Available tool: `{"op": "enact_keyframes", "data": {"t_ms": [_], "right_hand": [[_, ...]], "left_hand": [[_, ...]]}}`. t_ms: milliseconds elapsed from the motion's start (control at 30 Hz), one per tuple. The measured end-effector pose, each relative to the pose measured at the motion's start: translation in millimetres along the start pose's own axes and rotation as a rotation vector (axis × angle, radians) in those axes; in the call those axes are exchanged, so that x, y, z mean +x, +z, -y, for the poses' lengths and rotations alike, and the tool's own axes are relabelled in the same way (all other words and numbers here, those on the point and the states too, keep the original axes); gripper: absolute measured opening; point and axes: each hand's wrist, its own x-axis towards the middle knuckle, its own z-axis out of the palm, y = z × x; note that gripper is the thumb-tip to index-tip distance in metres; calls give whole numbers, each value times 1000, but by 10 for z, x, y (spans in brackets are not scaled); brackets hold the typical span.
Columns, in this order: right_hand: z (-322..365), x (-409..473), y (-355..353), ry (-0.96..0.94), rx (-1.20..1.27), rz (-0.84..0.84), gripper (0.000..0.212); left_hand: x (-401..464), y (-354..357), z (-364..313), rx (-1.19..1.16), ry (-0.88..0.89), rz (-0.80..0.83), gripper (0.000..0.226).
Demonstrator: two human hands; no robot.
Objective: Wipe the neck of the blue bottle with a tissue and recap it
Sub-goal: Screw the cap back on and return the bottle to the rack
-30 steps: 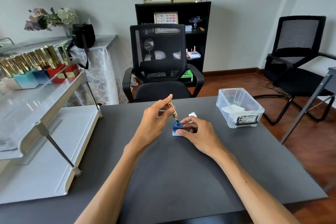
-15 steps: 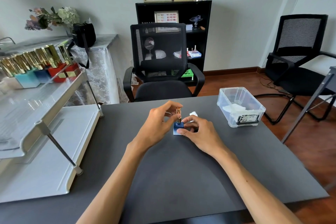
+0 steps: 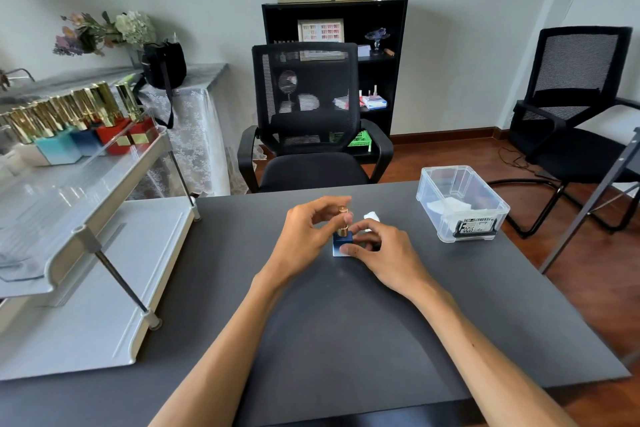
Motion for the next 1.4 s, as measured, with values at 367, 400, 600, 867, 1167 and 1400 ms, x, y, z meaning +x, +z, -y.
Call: {"op": "enact_keyframes", "data": {"t_ms": [367, 400, 600, 867, 1167, 1400], "right_hand": [[-6, 4, -3, -17, 1, 6, 22], [-5, 2, -5, -16, -3, 8, 22], [-5, 1, 6, -15, -14, 4, 21], [-2, 0, 0, -9, -3, 10, 21], [2, 3, -5, 3, -6, 26, 23], [5, -2, -4, 4, -12, 30, 22]], "left_hand": [[-51, -19, 60, -10, 70, 40, 30], [-56, -7, 59, -23, 66, 48, 30], [-45, 95, 61, -63, 48, -13, 21], [-65, 35, 66, -15, 130, -18, 23], [-54, 49, 78, -213, -5, 5, 28], [-48, 47, 92, -109, -18, -70, 25]]}}
